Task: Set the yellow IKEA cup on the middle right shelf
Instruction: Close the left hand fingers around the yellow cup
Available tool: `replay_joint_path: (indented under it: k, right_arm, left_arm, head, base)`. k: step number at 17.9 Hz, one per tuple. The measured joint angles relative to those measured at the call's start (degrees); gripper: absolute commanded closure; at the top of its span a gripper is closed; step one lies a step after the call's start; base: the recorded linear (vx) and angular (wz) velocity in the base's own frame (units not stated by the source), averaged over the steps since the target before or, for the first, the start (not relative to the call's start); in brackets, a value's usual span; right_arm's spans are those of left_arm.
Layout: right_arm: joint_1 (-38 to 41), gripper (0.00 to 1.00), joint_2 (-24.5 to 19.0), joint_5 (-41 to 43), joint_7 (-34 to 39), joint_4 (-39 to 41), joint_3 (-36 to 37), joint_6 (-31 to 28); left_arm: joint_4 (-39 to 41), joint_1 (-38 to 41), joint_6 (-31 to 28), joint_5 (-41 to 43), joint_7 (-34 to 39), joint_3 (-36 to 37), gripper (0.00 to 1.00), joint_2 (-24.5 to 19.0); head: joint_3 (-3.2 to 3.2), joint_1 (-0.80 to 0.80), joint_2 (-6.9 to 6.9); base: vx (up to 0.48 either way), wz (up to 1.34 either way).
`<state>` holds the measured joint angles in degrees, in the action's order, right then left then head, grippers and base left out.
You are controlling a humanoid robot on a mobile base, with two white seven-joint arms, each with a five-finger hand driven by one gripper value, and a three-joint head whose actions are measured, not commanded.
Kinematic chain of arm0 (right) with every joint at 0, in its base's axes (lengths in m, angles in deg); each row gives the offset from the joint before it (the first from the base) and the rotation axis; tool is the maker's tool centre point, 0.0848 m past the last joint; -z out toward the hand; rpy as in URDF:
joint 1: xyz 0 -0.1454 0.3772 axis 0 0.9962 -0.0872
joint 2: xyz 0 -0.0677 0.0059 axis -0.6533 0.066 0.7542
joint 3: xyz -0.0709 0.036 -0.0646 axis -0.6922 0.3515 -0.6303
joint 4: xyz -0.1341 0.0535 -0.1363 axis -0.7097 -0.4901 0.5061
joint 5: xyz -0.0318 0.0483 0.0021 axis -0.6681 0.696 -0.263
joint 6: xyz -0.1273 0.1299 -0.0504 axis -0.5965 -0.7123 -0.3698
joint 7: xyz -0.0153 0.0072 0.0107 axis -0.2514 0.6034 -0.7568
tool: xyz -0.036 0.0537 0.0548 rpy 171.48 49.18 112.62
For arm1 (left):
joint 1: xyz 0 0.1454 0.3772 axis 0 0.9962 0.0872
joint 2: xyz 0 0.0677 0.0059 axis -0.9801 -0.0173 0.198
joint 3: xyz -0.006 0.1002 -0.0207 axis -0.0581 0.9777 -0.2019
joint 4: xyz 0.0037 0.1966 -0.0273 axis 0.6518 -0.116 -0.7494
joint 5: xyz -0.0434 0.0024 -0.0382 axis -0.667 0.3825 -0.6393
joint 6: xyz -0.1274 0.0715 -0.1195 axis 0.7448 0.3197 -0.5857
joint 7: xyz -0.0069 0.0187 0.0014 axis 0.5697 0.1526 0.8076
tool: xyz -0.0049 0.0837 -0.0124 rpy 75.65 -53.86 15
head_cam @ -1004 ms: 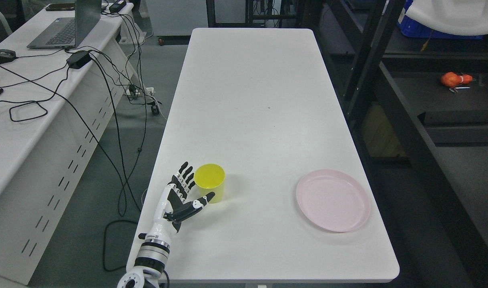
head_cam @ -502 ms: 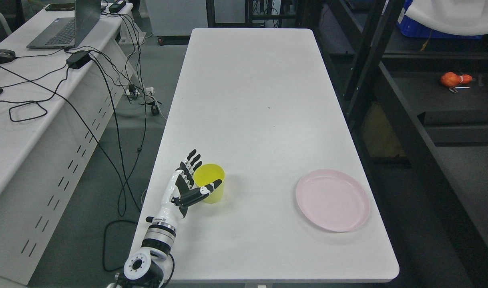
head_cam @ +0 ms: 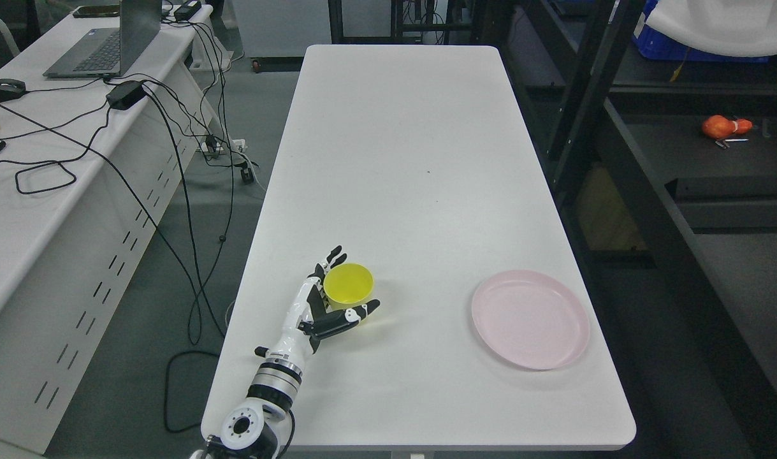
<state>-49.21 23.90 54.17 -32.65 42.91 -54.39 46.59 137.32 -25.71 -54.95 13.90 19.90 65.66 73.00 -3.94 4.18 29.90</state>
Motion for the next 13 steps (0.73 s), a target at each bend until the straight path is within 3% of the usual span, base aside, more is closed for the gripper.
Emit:
replay_joint_path:
  k: [3, 5, 10, 13]
  right_arm:
    - [0.0, 0.01, 0.0, 0.0, 0.0, 0.0, 0.0, 0.0]
    - [0.0, 0.01, 0.0, 0.0, 0.0, 0.0, 0.0, 0.0]
    - [0.0, 0.01, 0.0, 0.0, 0.0, 0.0, 0.0, 0.0]
    - [0.0, 0.01, 0.0, 0.0, 0.0, 0.0, 0.0, 0.0]
  left_arm:
    - [-1.2, -0.2, 0.1, 0.5, 0.0, 0.6, 0.12, 0.0]
    - [-1.9, -0.3, 0.1, 0.7, 0.0, 0.9, 0.27, 0.0]
    - [-3.2, -0.1, 3.6, 0.3, -0.1, 0.3, 1.0, 0.0]
    - [-3.5, 0.5, 9.0, -1.9, 0.1, -0.7, 1.0, 0.0]
  head:
    - [0.0, 0.0, 0.0]
    - [0.0, 0.0, 0.0]
    - [0.0, 0.0, 0.0]
    - [0.0, 0.0, 0.0]
  base:
    - [0.0, 0.0]
    - [0.0, 0.0]
    - [0.0, 0.0]
    - [0.0, 0.0]
